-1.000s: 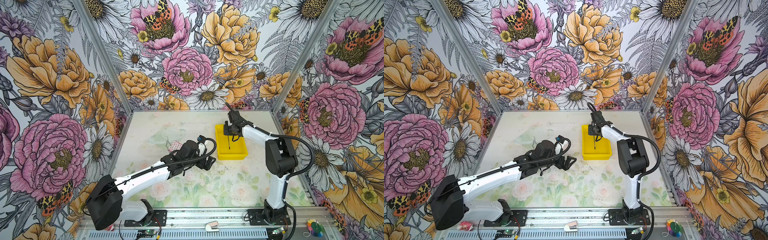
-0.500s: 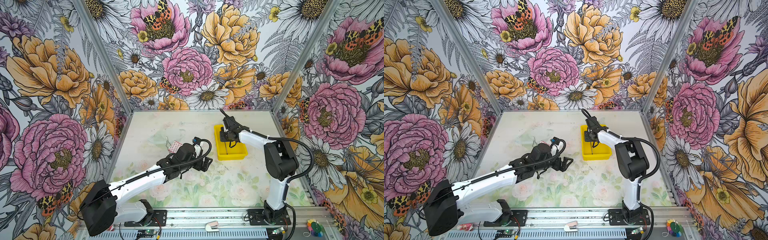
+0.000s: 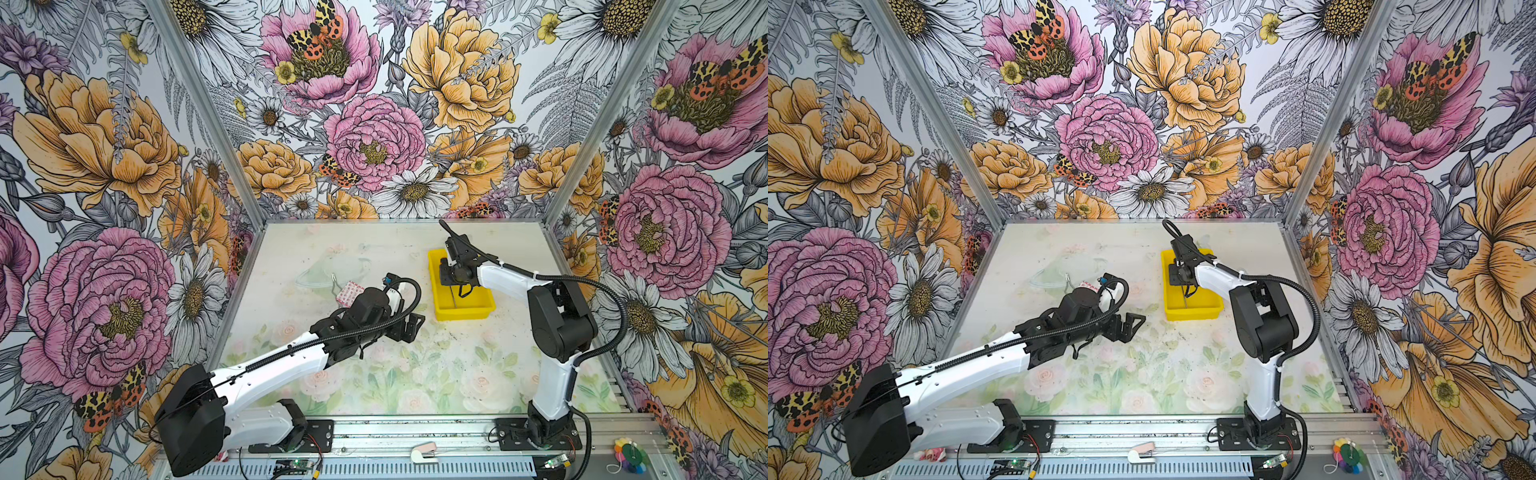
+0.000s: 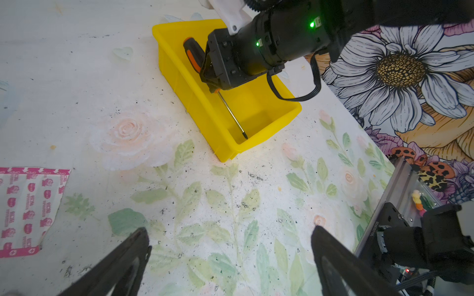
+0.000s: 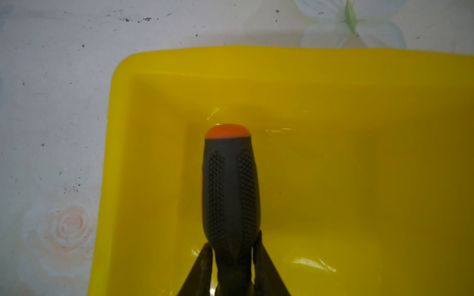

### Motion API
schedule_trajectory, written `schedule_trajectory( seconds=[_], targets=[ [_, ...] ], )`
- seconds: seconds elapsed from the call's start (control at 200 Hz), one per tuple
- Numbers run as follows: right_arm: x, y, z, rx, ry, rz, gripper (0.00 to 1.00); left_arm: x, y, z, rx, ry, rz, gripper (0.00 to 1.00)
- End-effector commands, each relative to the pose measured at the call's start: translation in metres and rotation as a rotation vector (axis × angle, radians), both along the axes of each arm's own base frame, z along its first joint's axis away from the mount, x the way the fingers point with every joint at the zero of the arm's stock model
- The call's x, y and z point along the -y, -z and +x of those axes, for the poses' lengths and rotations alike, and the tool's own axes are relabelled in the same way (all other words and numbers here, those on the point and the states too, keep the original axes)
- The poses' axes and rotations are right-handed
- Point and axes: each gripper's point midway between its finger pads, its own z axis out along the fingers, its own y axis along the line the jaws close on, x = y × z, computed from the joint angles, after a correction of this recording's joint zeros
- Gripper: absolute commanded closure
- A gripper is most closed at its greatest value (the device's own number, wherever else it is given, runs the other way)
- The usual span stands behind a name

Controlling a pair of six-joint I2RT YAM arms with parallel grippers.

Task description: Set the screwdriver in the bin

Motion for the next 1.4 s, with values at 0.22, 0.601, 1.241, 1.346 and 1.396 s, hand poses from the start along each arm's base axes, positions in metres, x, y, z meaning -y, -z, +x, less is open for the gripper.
schedule_trajectory(
  seconds=[0.22,0.601,1.241,1.346,1.396],
  targets=[
    [0.009,-0.066,0.002,0.151,0.025,0.007,0.49,-0.017,-0.001,-0.003,0.03,-0.029,0.031,0.01],
    [0.052,-0.144,-0.049,0.348,0.104,-0.018,0.08,-0.071,0.001,0.027,0.053,-0.239,0.077,0.01],
    [0.187,-0.144,-0.176,0.625,0.435,-0.254,0.01,-0.217,-0.016,0.046,0.398,-0.5,0.214,0.01],
    [0.189,-0.126,-0.178,0.656,0.375,-0.299,0.01,-0.251,-0.021,0.039,0.49,-0.688,0.203,0.01],
    [0.188,-0.12,-0.178,0.679,0.356,-0.305,0.01,-0.268,-0.02,0.037,0.5,-0.776,0.204,0.01]
  ],
)
